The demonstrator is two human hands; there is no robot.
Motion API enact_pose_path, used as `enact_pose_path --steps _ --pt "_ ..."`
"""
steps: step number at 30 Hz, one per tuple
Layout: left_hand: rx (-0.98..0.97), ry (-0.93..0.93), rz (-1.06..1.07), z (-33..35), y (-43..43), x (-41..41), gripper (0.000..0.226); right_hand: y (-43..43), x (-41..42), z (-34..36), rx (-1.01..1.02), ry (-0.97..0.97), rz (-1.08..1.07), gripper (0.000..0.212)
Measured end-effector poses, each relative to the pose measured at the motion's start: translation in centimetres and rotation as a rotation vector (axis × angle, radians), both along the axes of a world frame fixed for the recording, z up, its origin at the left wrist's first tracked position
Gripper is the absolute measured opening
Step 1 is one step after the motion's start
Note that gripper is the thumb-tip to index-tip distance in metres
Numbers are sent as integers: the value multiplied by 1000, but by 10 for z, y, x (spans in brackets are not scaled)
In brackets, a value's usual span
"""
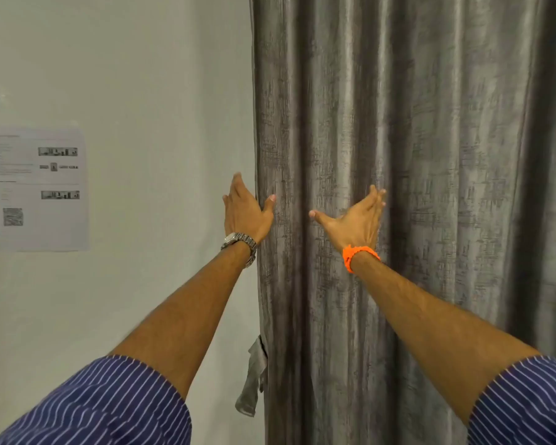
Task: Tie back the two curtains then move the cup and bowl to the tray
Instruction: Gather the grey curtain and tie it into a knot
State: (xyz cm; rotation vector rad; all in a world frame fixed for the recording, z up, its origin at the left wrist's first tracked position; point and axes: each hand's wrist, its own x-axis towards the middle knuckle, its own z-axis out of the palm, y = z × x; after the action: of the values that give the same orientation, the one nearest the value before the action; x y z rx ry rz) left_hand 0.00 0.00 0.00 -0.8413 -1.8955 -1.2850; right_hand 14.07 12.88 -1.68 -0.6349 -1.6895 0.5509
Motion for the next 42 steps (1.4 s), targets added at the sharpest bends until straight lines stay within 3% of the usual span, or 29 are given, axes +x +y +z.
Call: enact_pose_path --steps 7,16,24,28,32,37,42 --pt "-2 -50 -134 -6 14 3 59 6 -17 -13 -140 -9 37 144" --pt "-28 -140 -266 -4 19 7 65 6 -20 -11 -130 -55 13 131" --pt "-22 -184 -365 -1 27 27 72 1 -13 -7 -132 -6 -5 102" --pt "-17 -198 -408 1 40 35 71 3 -11 -4 -97 -70 -57 73" --pt "-7 -211 -444 3 52 47 68 8 -11 -2 -41 -105 -56 32" --pt "29 -236 -512 6 65 60 69 6 -10 -1 57 -178 -85 32" --pt "113 -302 -636 6 78 66 68 0 -12 2 47 -128 79 24"
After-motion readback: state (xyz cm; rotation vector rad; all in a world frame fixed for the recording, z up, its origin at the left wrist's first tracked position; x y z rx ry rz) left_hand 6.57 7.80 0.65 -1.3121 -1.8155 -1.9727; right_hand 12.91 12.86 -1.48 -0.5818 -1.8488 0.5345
